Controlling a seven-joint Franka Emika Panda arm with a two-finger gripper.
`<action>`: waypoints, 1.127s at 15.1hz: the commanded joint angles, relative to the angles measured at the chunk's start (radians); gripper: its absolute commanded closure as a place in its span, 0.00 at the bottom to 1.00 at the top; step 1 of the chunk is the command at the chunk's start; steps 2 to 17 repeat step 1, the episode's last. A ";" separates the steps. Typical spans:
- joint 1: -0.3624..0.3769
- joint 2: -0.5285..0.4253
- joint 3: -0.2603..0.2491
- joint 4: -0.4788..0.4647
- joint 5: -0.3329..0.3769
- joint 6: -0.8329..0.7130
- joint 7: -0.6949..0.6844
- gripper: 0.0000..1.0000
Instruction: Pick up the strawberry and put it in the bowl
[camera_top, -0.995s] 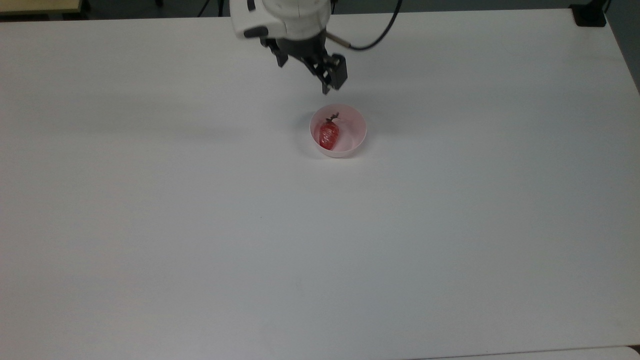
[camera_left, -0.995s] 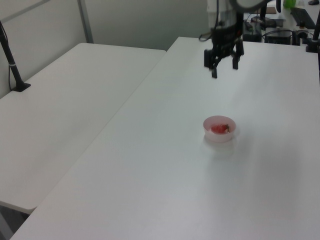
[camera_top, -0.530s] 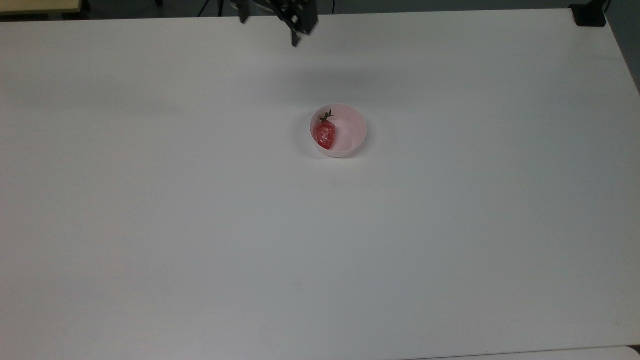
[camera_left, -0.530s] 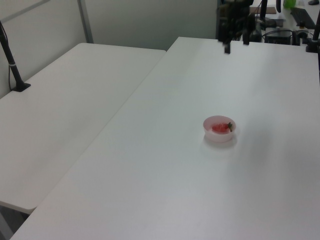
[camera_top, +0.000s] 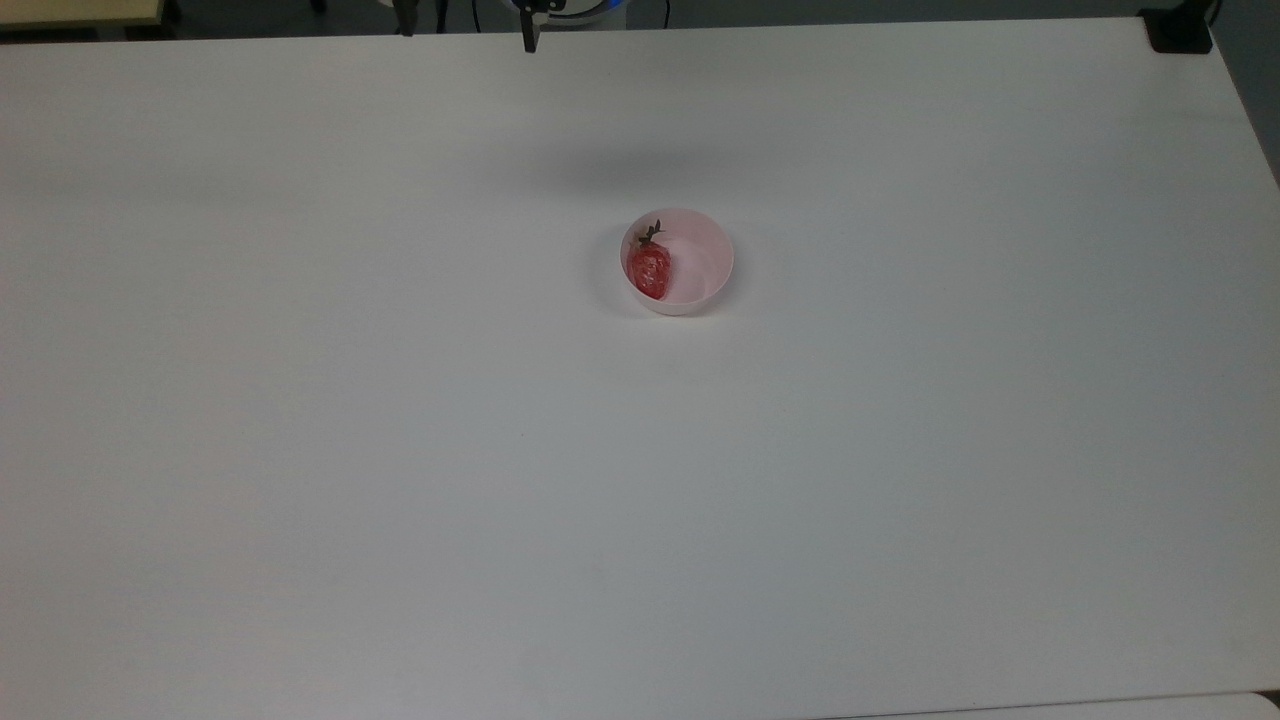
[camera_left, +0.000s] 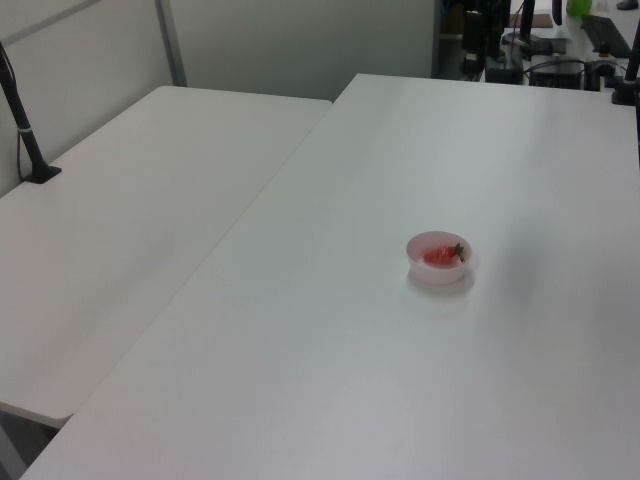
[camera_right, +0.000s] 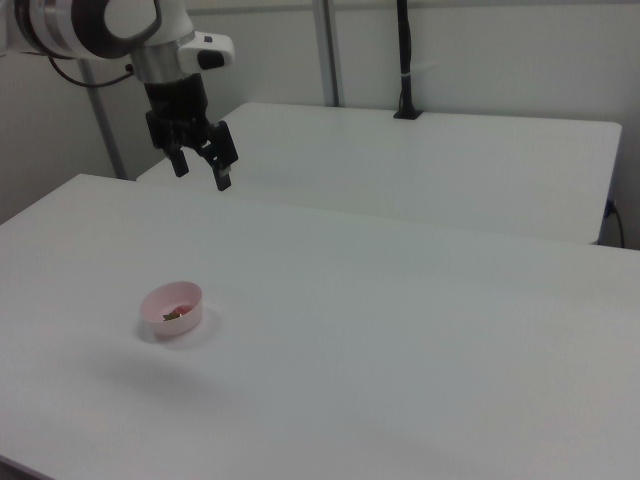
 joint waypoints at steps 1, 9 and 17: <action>0.017 -0.008 -0.013 -0.018 -0.006 0.066 -0.027 0.00; 0.017 -0.008 -0.013 -0.018 -0.006 0.066 -0.027 0.00; 0.017 -0.008 -0.013 -0.018 -0.006 0.066 -0.027 0.00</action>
